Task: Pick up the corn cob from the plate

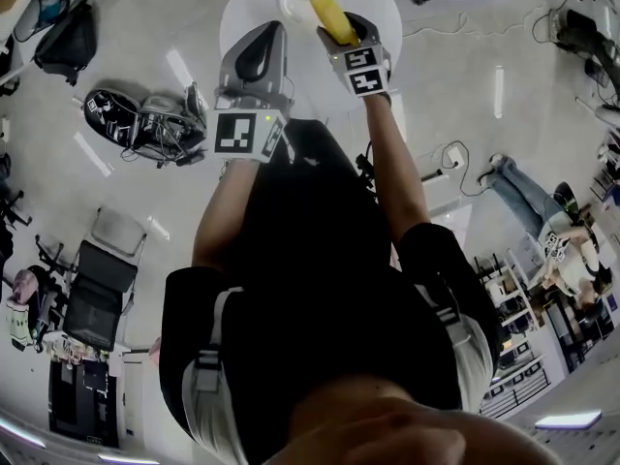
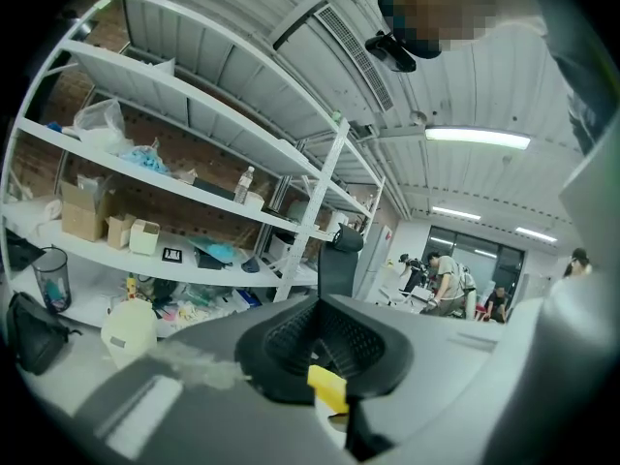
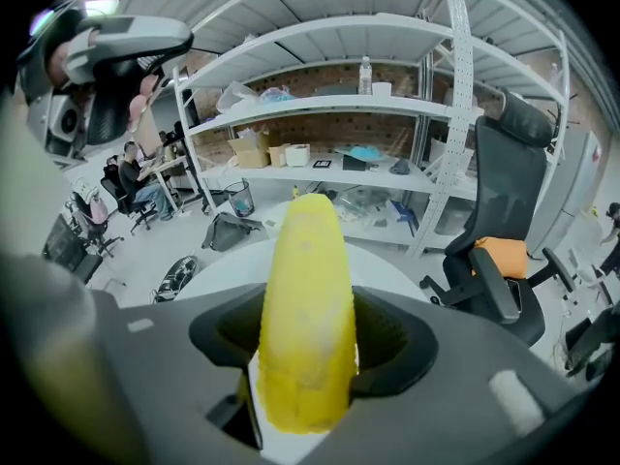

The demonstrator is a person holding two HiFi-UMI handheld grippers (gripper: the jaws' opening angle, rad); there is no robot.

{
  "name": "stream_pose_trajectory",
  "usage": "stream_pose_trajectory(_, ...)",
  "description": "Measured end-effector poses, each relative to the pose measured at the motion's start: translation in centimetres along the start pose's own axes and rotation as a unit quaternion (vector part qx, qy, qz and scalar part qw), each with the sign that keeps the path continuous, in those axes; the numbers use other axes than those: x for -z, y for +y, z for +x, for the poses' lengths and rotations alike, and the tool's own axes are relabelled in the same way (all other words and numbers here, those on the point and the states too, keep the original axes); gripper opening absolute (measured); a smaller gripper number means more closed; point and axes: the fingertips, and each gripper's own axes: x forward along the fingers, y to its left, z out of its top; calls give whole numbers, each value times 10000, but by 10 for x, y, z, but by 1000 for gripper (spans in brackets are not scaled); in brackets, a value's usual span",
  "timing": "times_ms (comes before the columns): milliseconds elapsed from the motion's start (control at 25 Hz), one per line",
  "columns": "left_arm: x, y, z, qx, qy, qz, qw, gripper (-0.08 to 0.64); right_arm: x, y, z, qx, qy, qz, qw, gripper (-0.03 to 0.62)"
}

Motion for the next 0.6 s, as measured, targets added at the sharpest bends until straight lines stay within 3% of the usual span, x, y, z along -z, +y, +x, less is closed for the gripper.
stream_pose_trajectory(600, -39, -18, -16, 120, -327, 316, 9989, 0, -14, 11, -42, 152, -300, 239, 9992, 264)
